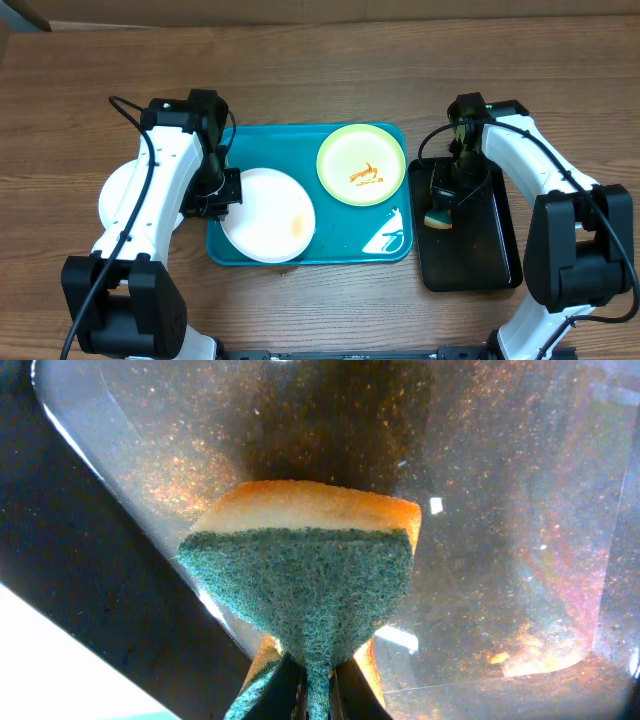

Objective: Clean dirty plates on tray and stack at the side

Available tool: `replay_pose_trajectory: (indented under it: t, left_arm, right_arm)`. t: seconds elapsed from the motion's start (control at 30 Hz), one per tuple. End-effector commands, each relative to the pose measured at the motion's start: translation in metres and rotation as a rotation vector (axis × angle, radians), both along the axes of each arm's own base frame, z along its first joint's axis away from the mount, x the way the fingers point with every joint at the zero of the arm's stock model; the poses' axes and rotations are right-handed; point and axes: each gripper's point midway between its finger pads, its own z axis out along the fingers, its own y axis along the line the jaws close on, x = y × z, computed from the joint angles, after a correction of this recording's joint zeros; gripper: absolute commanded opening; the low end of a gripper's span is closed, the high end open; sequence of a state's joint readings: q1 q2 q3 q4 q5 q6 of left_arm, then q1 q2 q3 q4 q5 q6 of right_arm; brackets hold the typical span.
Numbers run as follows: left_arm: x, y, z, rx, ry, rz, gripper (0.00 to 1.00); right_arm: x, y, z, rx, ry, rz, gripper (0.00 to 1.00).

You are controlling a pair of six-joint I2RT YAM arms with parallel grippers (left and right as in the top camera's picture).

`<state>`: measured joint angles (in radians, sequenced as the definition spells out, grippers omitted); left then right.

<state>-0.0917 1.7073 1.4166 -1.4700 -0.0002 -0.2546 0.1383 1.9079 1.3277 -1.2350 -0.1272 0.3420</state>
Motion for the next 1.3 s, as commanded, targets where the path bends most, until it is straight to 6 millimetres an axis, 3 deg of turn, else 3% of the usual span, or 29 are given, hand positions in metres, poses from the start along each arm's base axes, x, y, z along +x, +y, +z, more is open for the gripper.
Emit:
replay_pose_trajectory:
  t: [0.0,0.07,0.13,0.5,0.8,0.9,1.07,1.27]
  left_arm:
    - [0.005,-0.002,0.002,0.005,-0.013,0.016,0.04]
    - [0.006,-0.009,0.002,-0.039,-0.018,-0.012,0.04]
    - [0.005,0.001,0.002,0.022,-0.015,0.014,0.04]
    - [0.003,0.011,0.004,0.076,-0.007,0.001,0.04]
    - [0.003,0.017,0.004,0.11,-0.01,-0.006,0.04]
    - [0.003,0.017,0.004,0.11,-0.01,-0.006,0.04]
    - [0.006,0.018,0.004,0.116,-0.02,-0.007,0.04]
    - [0.007,0.023,0.004,0.147,-0.024,-0.02,0.04]
  right_arm:
    - [0.002,0.002,0.009,0.014,-0.03,0.003,0.04]
    - [0.002,0.002,0.009,0.014,-0.029,0.003,0.04]
    - [0.002,0.002,0.009,0.014,-0.029,0.003,0.04]
    - [0.011,0.004,0.004,0.024,-0.071,0.032,0.04]
    - [-0.001,0.01,-0.051,0.08,-0.131,0.023,0.04]
    - [-0.007,0.009,-0.06,0.079,-0.125,0.019,0.04]
    - [0.009,0.007,-0.04,0.081,-0.146,0.017,0.04]
    - [0.048,-0.002,0.021,0.081,-0.237,-0.013,0.04]
